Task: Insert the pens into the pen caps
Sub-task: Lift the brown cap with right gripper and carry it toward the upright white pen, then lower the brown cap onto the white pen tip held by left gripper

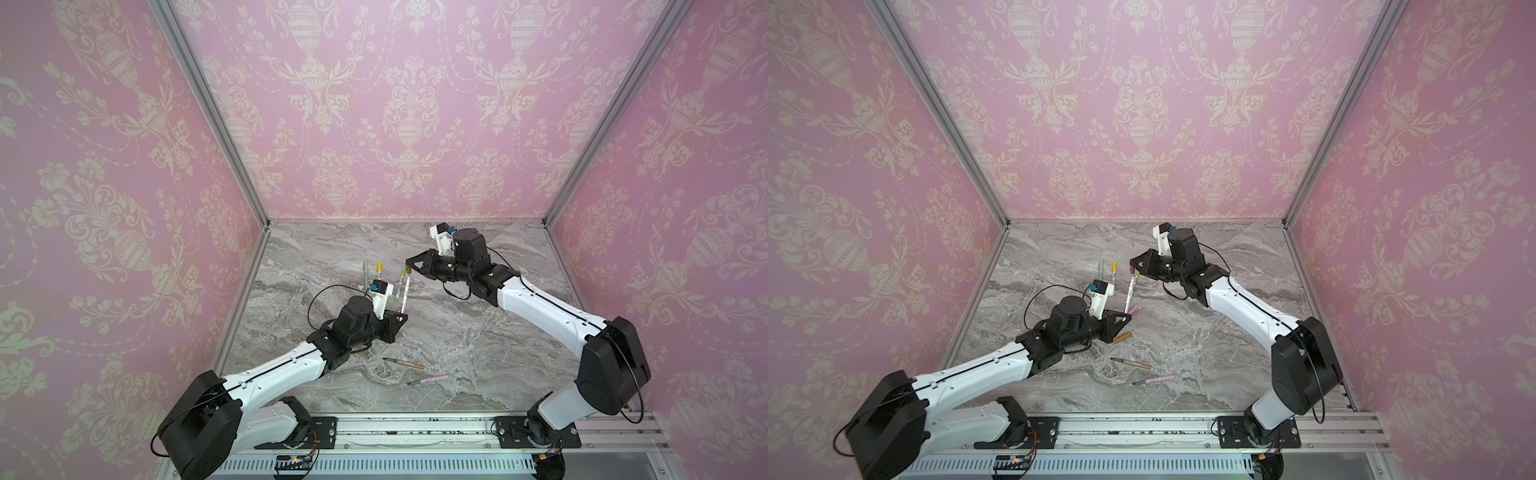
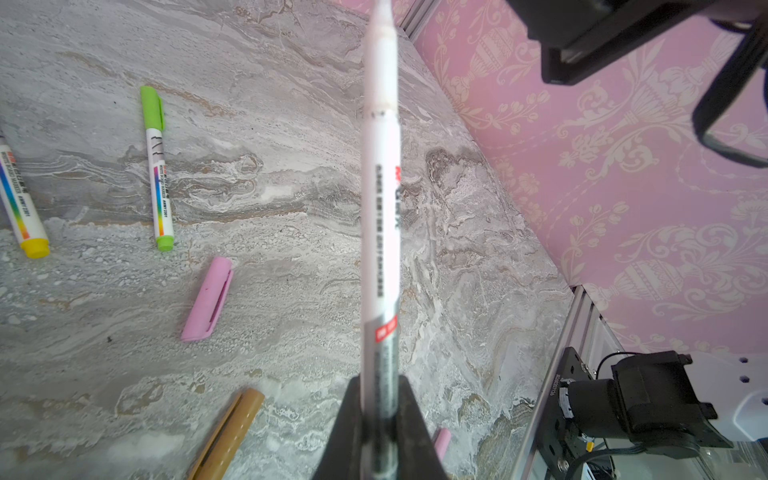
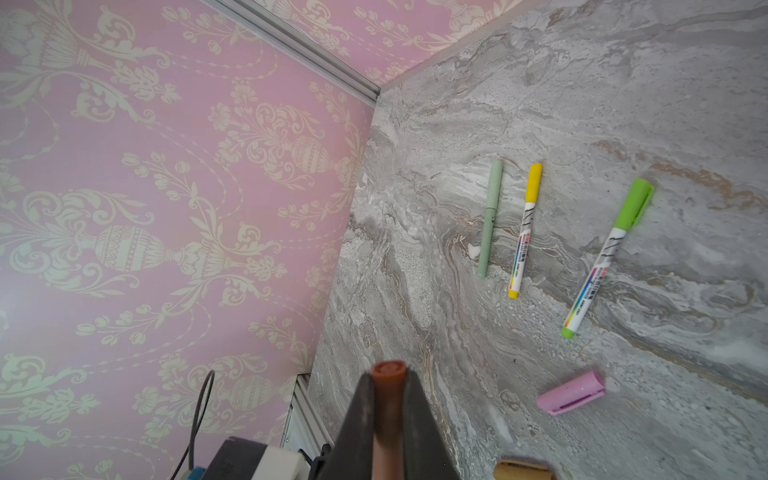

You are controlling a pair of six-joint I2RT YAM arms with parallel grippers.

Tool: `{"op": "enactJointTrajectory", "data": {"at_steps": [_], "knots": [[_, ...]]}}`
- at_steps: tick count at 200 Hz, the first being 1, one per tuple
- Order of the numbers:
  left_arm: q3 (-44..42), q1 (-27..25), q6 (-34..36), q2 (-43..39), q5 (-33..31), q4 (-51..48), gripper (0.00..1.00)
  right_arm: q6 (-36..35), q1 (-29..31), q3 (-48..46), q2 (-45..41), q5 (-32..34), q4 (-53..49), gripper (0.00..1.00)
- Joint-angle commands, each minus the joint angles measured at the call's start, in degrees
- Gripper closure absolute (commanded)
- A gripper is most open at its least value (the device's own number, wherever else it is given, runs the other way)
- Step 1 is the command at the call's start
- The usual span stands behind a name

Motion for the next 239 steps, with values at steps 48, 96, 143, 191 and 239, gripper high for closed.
{"op": "enactJointTrajectory", "data": {"at_steps": [48,96,143,191,239], "knots": [[1.2,-0.5,1.7,-2.0,-2.0,-1.3,1.00,-3.3,-0.5,2.7,1.4,1.6,-2.3,1.00],[1.5,-0.5,1.9,-1.5,-2.0,-1.3,1.00,-3.1,-0.5,1.2,1.3,0.6,-1.7,1.00],[1.6,-0.5,1.8,-1.4,-2.2,-1.1,1.00,-3.1,-0.5,1.1,1.6,-0.1,-1.8,1.00],[1.5,-0.5,1.9,-1.6,-2.2,-1.3,1.00,-3.0,-0.5,0.4,1.5,-0.4,-1.4,1.00],[1.5,-0.5,1.9,-1.5,-2.2,-1.3,1.00,-2.9,-0.5,0.1,1.6,-0.7,-1.3,1.00]]}}
